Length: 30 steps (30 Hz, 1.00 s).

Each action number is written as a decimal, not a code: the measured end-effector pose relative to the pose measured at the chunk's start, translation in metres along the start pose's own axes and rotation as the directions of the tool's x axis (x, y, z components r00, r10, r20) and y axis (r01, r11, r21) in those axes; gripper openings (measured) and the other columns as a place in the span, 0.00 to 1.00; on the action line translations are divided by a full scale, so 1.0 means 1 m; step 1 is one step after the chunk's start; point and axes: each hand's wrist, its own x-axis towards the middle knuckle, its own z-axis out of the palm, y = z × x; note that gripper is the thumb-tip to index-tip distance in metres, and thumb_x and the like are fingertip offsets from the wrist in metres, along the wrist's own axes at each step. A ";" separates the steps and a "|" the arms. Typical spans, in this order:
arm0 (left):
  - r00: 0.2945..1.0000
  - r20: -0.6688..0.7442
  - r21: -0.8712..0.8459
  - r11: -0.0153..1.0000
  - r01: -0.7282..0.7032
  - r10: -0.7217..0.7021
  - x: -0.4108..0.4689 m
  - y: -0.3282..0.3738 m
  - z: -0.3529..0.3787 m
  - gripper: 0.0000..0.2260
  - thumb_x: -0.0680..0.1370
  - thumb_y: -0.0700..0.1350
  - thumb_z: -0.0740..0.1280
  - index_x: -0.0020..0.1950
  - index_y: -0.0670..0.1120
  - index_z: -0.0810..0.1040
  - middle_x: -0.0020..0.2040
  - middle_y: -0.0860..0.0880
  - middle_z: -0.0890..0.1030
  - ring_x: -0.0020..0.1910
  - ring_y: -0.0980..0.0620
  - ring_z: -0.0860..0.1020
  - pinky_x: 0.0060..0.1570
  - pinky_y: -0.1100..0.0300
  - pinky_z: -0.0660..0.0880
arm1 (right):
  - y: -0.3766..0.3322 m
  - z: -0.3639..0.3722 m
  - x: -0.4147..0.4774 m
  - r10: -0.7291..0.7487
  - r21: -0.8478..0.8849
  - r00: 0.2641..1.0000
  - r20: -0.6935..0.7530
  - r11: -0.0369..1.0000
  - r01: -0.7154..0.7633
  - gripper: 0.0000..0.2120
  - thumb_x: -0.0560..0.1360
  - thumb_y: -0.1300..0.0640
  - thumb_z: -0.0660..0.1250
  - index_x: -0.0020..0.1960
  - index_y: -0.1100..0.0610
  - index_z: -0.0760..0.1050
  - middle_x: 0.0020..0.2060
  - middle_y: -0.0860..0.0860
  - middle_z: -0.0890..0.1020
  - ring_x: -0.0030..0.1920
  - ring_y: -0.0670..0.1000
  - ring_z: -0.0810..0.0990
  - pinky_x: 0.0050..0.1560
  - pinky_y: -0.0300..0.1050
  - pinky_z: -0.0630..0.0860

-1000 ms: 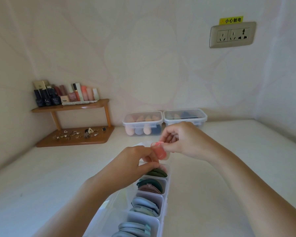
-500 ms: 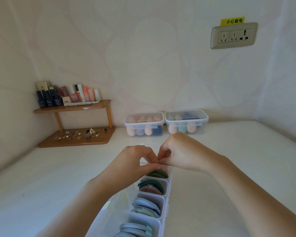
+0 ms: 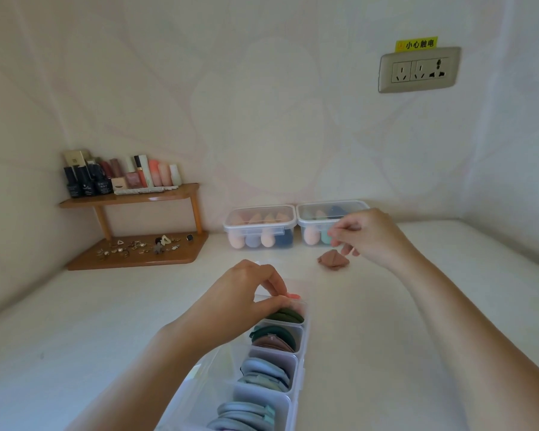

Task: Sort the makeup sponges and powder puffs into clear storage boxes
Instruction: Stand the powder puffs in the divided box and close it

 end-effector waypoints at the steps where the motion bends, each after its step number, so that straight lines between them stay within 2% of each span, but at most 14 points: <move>1: 1.000 -0.001 -0.001 1.000 -0.003 0.003 0.000 0.000 0.000 0.08 0.72 0.62 0.64 0.46 0.60 0.75 0.41 0.67 0.74 0.47 0.68 0.72 0.44 0.75 0.67 | 0.014 0.002 0.007 0.028 -0.082 0.998 -0.048 0.996 -0.032 0.08 0.74 0.60 0.67 0.38 0.53 0.81 0.37 0.52 0.85 0.38 0.52 0.83 0.42 0.47 0.79; 3: 1.000 -0.003 0.000 1.000 -0.004 0.004 -0.001 0.000 0.000 0.09 0.73 0.62 0.64 0.48 0.61 0.76 0.41 0.68 0.74 0.47 0.67 0.72 0.44 0.75 0.66 | 0.030 0.008 0.012 0.058 -0.242 0.994 -0.094 0.967 -0.080 0.07 0.75 0.60 0.66 0.42 0.55 0.82 0.42 0.53 0.85 0.46 0.54 0.82 0.48 0.47 0.76; 5: 1.000 0.005 -0.017 1.000 0.000 0.000 -0.001 0.000 0.000 0.11 0.73 0.61 0.64 0.52 0.60 0.78 0.42 0.68 0.75 0.46 0.69 0.73 0.42 0.78 0.65 | 0.038 0.014 0.010 0.105 -0.179 0.991 -0.080 0.977 -0.118 0.06 0.76 0.60 0.65 0.50 0.58 0.80 0.43 0.52 0.83 0.45 0.50 0.79 0.46 0.42 0.72; 7: 1.000 0.019 -0.042 0.999 0.004 -0.003 -0.001 0.000 0.000 0.13 0.73 0.62 0.64 0.54 0.59 0.79 0.44 0.68 0.76 0.45 0.71 0.74 0.40 0.81 0.65 | 0.042 0.021 0.004 0.113 -0.086 0.993 0.036 0.990 -0.109 0.08 0.77 0.60 0.65 0.56 0.57 0.76 0.42 0.46 0.82 0.46 0.46 0.78 0.47 0.36 0.68; 9: 1.000 0.021 -0.051 0.999 0.007 -0.006 -0.001 0.000 0.000 0.13 0.73 0.62 0.64 0.52 0.59 0.80 0.43 0.67 0.76 0.44 0.72 0.74 0.40 0.82 0.66 | 0.053 0.028 0.007 0.056 -0.144 0.991 0.125 0.989 -0.038 0.13 0.74 0.59 0.69 0.58 0.56 0.76 0.45 0.43 0.84 0.51 0.46 0.81 0.50 0.31 0.69; 12: 1.000 0.016 -0.056 0.998 0.001 -0.001 -0.001 0.000 0.001 0.11 0.73 0.61 0.64 0.50 0.59 0.80 0.42 0.67 0.76 0.45 0.74 0.72 0.41 0.84 0.65 | 0.059 0.035 0.016 0.032 -0.292 0.992 0.118 0.957 0.003 0.09 0.71 0.54 0.71 0.51 0.54 0.81 0.44 0.41 0.84 0.46 0.42 0.80 0.47 0.34 0.71; 14: 1.000 0.017 -0.062 0.998 0.003 -0.002 0.000 -0.001 0.001 0.11 0.73 0.61 0.64 0.50 0.59 0.80 0.41 0.68 0.76 0.46 0.75 0.72 0.41 0.85 0.64 | 0.057 0.036 0.021 0.021 -0.363 0.998 0.062 0.932 0.003 0.07 0.72 0.51 0.70 0.47 0.51 0.84 0.44 0.43 0.84 0.45 0.43 0.79 0.44 0.36 0.71; 18: 1.000 0.016 -0.057 0.998 0.008 -0.007 0.000 -0.002 0.001 0.12 0.72 0.63 0.63 0.49 0.59 0.80 0.41 0.67 0.76 0.46 0.74 0.72 0.39 0.81 0.65 | 0.055 0.037 0.025 0.036 -0.366 0.999 0.018 0.930 -0.027 0.08 0.75 0.56 0.66 0.42 0.52 0.84 0.43 0.44 0.85 0.46 0.45 0.80 0.42 0.35 0.71; 22: 1.000 0.014 -0.070 0.997 -0.008 0.009 -0.001 -0.001 0.001 0.11 0.72 0.61 0.65 0.48 0.59 0.80 0.40 0.67 0.76 0.47 0.76 0.70 0.43 0.84 0.63 | 0.046 0.033 0.022 0.026 -0.077 0.991 -0.134 0.996 -0.036 0.09 0.75 0.64 0.65 0.39 0.65 0.80 0.29 0.48 0.83 0.32 0.38 0.81 0.32 0.28 0.69; 23: 1.000 0.016 -0.069 0.998 -0.011 0.013 -0.001 -0.001 0.001 0.10 0.73 0.61 0.65 0.48 0.58 0.80 0.41 0.67 0.76 0.47 0.75 0.71 0.43 0.83 0.64 | 0.040 0.028 0.022 -0.016 -0.054 0.979 -0.205 0.999 0.005 0.08 0.75 0.64 0.66 0.39 0.65 0.80 0.29 0.49 0.81 0.32 0.40 0.81 0.30 0.28 0.68; 25: 1.000 0.017 -0.032 0.999 -0.014 0.015 -0.001 -0.001 0.001 0.10 0.73 0.61 0.64 0.49 0.59 0.80 0.44 0.65 0.76 0.48 0.69 0.72 0.42 0.79 0.67 | 0.024 0.019 0.019 -0.060 -0.044 0.960 -0.272 0.998 0.050 0.06 0.74 0.61 0.68 0.40 0.58 0.81 0.34 0.48 0.81 0.36 0.45 0.79 0.34 0.32 0.69; 27: 1.000 0.010 0.009 1.000 -0.019 0.019 0.000 0.000 0.000 0.10 0.73 0.62 0.64 0.50 0.60 0.80 0.46 0.64 0.76 0.49 0.66 0.71 0.43 0.77 0.65 | 0.005 0.013 0.012 -0.020 0.209 0.980 -0.198 0.976 0.062 0.05 0.74 0.63 0.66 0.42 0.57 0.79 0.33 0.49 0.80 0.35 0.48 0.77 0.39 0.37 0.73; 29: 1.000 0.003 0.021 0.999 -0.028 0.028 0.000 0.000 0.000 0.12 0.73 0.62 0.64 0.50 0.60 0.80 0.44 0.65 0.76 0.49 0.67 0.69 0.43 0.77 0.64 | -0.016 0.012 -0.002 -0.023 0.479 0.999 -0.049 0.877 0.044 0.08 0.74 0.71 0.62 0.44 0.60 0.74 0.34 0.55 0.80 0.32 0.52 0.79 0.37 0.39 0.77; 30: 1.000 0.003 0.022 0.999 -0.031 0.031 -0.001 0.000 0.000 0.12 0.72 0.63 0.64 0.51 0.60 0.81 0.43 0.65 0.75 0.48 0.68 0.69 0.43 0.77 0.64 | -0.024 0.013 -0.009 -0.064 0.528 0.998 0.027 0.848 0.041 0.10 0.74 0.73 0.60 0.46 0.60 0.72 0.36 0.57 0.79 0.31 0.52 0.80 0.34 0.38 0.78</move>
